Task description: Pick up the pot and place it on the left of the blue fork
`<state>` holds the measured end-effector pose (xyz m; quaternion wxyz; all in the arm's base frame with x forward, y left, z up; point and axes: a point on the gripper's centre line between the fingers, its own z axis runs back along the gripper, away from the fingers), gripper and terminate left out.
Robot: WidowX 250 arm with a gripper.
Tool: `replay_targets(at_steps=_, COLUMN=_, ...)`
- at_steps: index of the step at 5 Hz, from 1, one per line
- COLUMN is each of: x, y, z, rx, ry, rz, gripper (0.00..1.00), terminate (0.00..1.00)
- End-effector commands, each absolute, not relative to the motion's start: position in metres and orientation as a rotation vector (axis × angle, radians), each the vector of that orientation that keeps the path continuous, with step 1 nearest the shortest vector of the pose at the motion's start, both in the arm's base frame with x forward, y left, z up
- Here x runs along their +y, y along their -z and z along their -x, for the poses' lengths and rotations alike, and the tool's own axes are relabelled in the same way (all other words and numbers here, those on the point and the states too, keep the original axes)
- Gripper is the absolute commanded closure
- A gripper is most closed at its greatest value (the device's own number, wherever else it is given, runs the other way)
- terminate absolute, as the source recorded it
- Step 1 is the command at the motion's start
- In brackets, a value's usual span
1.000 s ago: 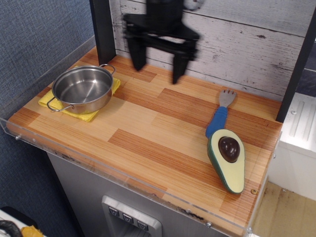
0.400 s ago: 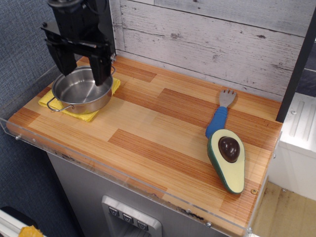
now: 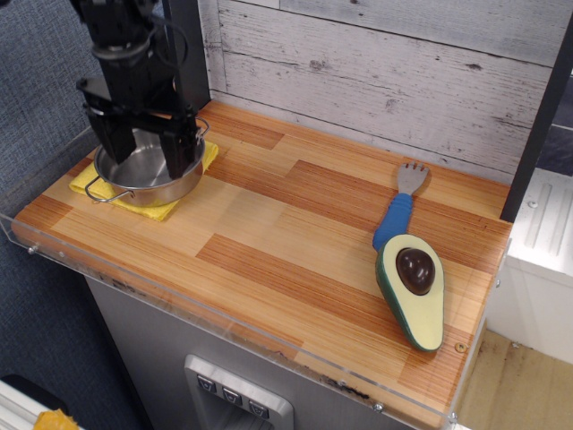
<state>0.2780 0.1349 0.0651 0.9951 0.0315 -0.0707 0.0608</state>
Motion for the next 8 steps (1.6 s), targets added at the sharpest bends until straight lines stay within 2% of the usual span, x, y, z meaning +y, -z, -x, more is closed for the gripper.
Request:
replay_targets(at_steps=1, x=0.144, y=-0.056, z=-0.292, rx=-0.158, ry=-0.138, rz=-0.072, gripper=0.0, terminate=0.0)
replay_targets(at_steps=3, x=0.139, y=-0.048, z=-0.304, rx=-0.12, ry=-0.095, rz=-0.064, gripper=0.0, terminate=0.0)
replay_targets(at_steps=4, x=0.138, y=-0.047, z=-0.304, rx=-0.12, ry=-0.09, rz=-0.056, gripper=1.0, terminate=0.0)
replay_targets(at_steps=8, x=0.134, y=-0.059, z=-0.297, rx=-0.179, ry=-0.09, rz=-0.026, gripper=1.0, terminate=0.0)
